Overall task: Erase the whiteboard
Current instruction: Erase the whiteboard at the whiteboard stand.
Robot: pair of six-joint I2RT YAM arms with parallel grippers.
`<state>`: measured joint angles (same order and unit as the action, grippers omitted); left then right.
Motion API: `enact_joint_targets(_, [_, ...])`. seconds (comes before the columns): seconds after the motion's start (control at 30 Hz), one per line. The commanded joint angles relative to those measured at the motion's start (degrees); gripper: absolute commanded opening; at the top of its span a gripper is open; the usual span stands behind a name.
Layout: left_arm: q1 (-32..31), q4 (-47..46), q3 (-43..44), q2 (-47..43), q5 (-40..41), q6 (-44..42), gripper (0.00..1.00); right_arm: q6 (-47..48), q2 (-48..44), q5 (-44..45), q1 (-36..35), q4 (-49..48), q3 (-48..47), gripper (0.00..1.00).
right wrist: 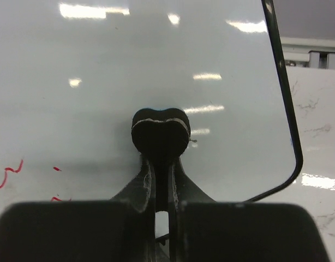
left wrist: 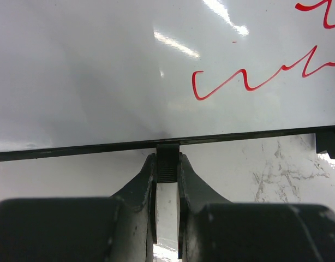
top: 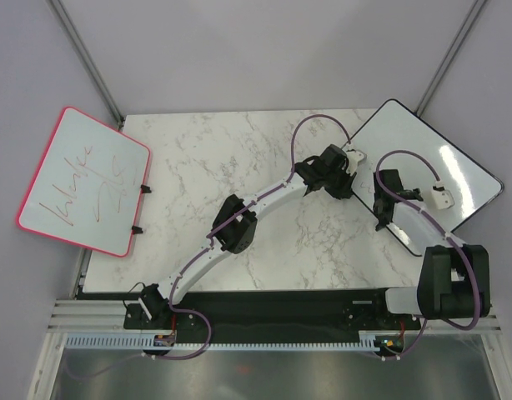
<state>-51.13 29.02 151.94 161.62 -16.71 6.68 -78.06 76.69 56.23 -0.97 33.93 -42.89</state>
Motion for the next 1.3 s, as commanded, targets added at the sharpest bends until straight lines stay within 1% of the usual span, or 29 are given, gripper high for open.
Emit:
enact_joint_targets(0.0, [0.86,1.31,1.34,1.86,-0.16,2.73,0.02,8.78,1.01,6.25,0.71,-0.18,-6.04,0.0])
enact_joint_targets(0.03, [0.77,1.39,1.26,1.86,-0.17,2.73,0.02,11.15,1.62,7.66,0.71,-1.66,-9.11,0.0])
enact_joint_targets(0.07, [0.86,1.31,1.25,1.86,-0.17,2.73,0.02,13.27,1.71,8.63,0.8,-3.07,-10.27,0.0])
enact_joint_targets(0.1, [0.77,1.31,1.25,1.86,-0.25,2.81,0.02,18.16,1.89,8.9,0.71,-4.82,-11.24,0.0])
enact_joint_targets(0.13, [0.86,1.31,1.34,1.86,-0.25,2.81,0.02,20.3,1.63,8.81,0.71,-8.41,-11.86,0.0])
enact_joint_targets(0.2, [0.95,1.31,1.34,1.77,-0.34,2.9,0.02,26.87,1.45,8.02,0.71,-13.26,-11.25,0.0])
enact_joint_targets(0.23, [0.95,1.31,1.26,1.85,-0.34,2.9,0.02,28.48,1.62,7.76,0.71,-16.15,-10.29,0.0])
enact_joint_targets(0.27, [0.95,1.31,1.34,1.77,-0.34,2.9,0.02,29.88,1.97,7.5,0.71,-16.96,-9.84,0.0])
enact_joint_targets(0.4, [0.95,1.31,1.34,1.77,-0.34,3.34,0.02,29.38,2.68,4.25,0.8,-17.14,-5.81,0.0])
enact_joint_targets(0.43, [0.95,1.31,1.34,1.85,-0.43,2.99,0.02,28.67,2.51,4.33,0.62,-17.15,-3.45,0.0])
enact_joint_targets(0.5, [0.95,1.31,1.34,1.94,-0.34,2.99,0.02,28.32,2.5,4.33,-0.86,-17.06,-0.54,0.0])
enact_joint_targets(0.57, [0.86,1.31,1.6,2.03,-0.34,2.99,0.02,27.09,3.2,3.28,-4.38,-16.36,0.79,0.0])
enact_joint_targets(0.6, [0.95,1.31,1.61,2.03,-0.43,2.99,0.02,25.95,3.82,2.49,-5.69,-14.96,-0.16,0.0])
enact_joint_targets(0.63, [0.95,1.31,1.52,2.03,-0.43,2.99,0.02,24.81,3.82,2.66,-6.4,-10.6,-0.61,0.0])
enact_joint_targets(0.73, [0.95,1.4,1.61,1.94,-0.43,3.08,0.02,25.41,3.91,0.65,-6.67,-9.33,-0.96,0.0])
enact_joint_targets(0.93, [1.04,1.57,1.87,2.21,-0.43,3.08,0.02,26.91,6.19,-0.42,-6.06,-8.09,-3.16,0.0])
enact_joint_targets(0.97, [1.04,1.57,1.78,2.21,-0.52,3.08,0.02,27.61,6.11,-0.5,-5.8,-8.35,-3.68,0.0])
enact_joint_targets(1.0, [1.04,1.48,1.78,2.12,-0.52,3.08,0.02,30.31,6.02,-0.85,-4.75,-9.14,-5.25,0.0])
enact_joint_targets(1.07, [1.04,1.57,1.87,2.21,-0.43,3.08,0.02,33.49,5.93,-2.43,-2.99,-12.83,-6.93,0.0])
enact_joint_targets(1.1, [1.04,1.57,1.96,2.21,-0.43,3.17,0.02,34.81,5.85,-5.4,-0.37,-14.41,-8.68,0.0])
enact_joint_targets(1.2, [0.86,1.48,1.96,2.29,-0.43,3.25,0.02,40.87,7.5,-8.23,3.6,-22.83,-12.28,0.0])
enact_joint_targets(1.27, [0.95,1.48,1.96,2.21,-0.52,3.25,0.02,44.74,9.44,-8.24,3.96,-24.0,-15.1,0.0])
